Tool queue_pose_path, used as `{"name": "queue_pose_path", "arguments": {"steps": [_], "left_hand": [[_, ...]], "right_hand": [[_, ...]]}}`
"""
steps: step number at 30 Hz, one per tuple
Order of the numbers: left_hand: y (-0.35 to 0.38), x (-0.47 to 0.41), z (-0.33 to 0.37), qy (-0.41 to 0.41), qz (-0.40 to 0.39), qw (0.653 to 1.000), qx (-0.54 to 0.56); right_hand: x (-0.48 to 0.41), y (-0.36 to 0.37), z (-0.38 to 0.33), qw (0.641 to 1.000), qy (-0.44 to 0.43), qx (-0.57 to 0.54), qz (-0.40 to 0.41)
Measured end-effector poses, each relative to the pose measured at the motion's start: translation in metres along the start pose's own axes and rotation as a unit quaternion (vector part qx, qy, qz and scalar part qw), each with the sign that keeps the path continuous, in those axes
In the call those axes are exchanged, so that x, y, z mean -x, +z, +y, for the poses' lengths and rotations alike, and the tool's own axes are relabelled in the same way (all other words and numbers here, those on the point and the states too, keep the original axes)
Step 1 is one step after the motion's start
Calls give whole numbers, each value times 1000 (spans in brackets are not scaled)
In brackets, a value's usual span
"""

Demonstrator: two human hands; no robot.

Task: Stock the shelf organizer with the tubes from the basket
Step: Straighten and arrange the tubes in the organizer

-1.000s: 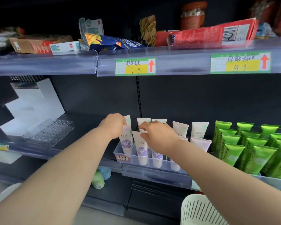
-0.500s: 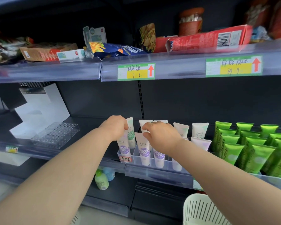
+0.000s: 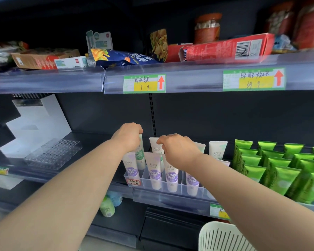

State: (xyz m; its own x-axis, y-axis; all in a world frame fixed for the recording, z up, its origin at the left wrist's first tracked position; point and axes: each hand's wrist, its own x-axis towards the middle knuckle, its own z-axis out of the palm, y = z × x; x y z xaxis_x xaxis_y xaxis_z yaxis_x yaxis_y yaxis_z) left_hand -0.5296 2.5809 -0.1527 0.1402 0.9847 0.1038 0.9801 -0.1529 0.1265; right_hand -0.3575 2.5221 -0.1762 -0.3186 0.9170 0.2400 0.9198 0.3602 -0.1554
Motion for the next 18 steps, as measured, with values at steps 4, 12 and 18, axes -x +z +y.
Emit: {"name": "queue_pose_path", "arguments": {"steps": [4, 12, 18], "left_hand": [[6, -15, -5, -27, -5, 1000, -15], [20, -32, -6, -79, -16, 995, 52], [30, -33, -5, -74, 22, 993, 85]], "right_hand": [[-13, 3, 2, 1000, -6, 2, 9], [-38, 9, 5, 1000, 21, 0, 21], [-54, 24, 4, 997, 30, 60, 41]]}}
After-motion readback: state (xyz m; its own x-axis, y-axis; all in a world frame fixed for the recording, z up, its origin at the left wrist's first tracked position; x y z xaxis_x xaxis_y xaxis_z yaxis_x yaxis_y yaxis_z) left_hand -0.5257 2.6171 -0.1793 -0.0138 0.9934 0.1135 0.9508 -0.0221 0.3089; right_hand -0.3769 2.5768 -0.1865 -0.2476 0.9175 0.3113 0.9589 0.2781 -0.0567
